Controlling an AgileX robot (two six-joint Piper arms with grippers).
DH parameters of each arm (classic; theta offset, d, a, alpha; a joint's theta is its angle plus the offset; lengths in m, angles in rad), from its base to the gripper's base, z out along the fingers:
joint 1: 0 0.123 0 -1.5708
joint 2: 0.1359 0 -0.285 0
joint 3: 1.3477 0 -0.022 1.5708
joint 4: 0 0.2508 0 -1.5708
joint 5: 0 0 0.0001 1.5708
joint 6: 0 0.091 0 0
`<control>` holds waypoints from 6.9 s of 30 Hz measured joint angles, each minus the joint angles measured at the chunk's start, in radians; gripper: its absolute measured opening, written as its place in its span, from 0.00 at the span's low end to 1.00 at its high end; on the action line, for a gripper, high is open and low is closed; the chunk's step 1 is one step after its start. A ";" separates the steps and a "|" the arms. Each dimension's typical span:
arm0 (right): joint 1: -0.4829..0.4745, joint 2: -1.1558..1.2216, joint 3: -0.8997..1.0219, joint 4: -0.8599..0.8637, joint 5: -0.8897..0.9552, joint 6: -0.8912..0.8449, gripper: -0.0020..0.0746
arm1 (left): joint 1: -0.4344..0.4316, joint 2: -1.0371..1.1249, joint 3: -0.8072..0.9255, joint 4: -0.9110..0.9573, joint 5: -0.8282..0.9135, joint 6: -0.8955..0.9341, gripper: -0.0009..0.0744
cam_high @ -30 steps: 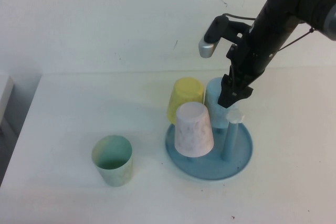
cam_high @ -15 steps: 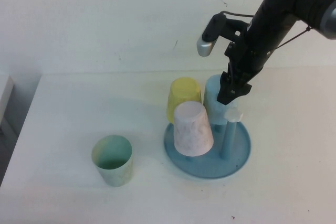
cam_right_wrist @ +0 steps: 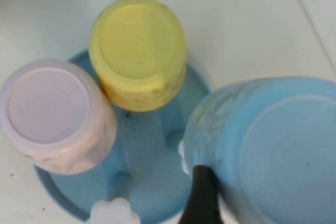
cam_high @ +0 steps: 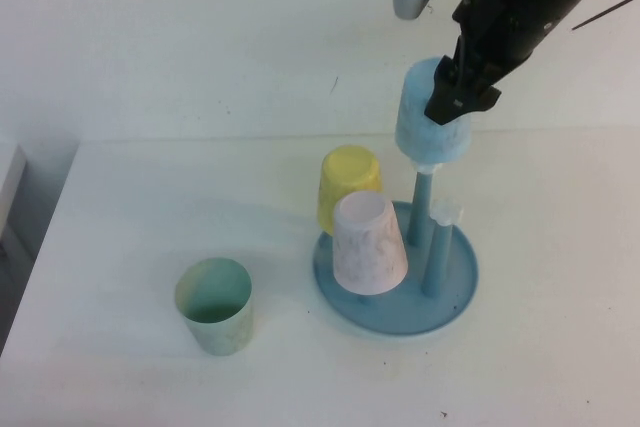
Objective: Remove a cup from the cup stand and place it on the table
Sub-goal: Pick up the cup from the rack, then hand over the cup
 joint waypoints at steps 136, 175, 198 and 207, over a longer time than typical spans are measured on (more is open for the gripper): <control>-0.440 -0.502 1.300 1.482 -0.074 0.063 0.72 | -0.115 1.481 -0.858 -1.591 0.820 1.749 0.52; -0.443 -0.502 1.299 1.490 -0.075 0.004 0.72 | -0.357 1.816 -1.310 -1.588 0.836 1.517 0.52; -0.447 -0.502 1.290 1.550 -0.082 -0.179 0.72 | -0.510 1.836 -1.431 -1.571 0.654 1.522 0.16; -0.447 -0.502 1.290 1.556 -0.100 -0.229 0.70 | -0.511 1.836 -1.431 -1.571 0.650 1.506 0.05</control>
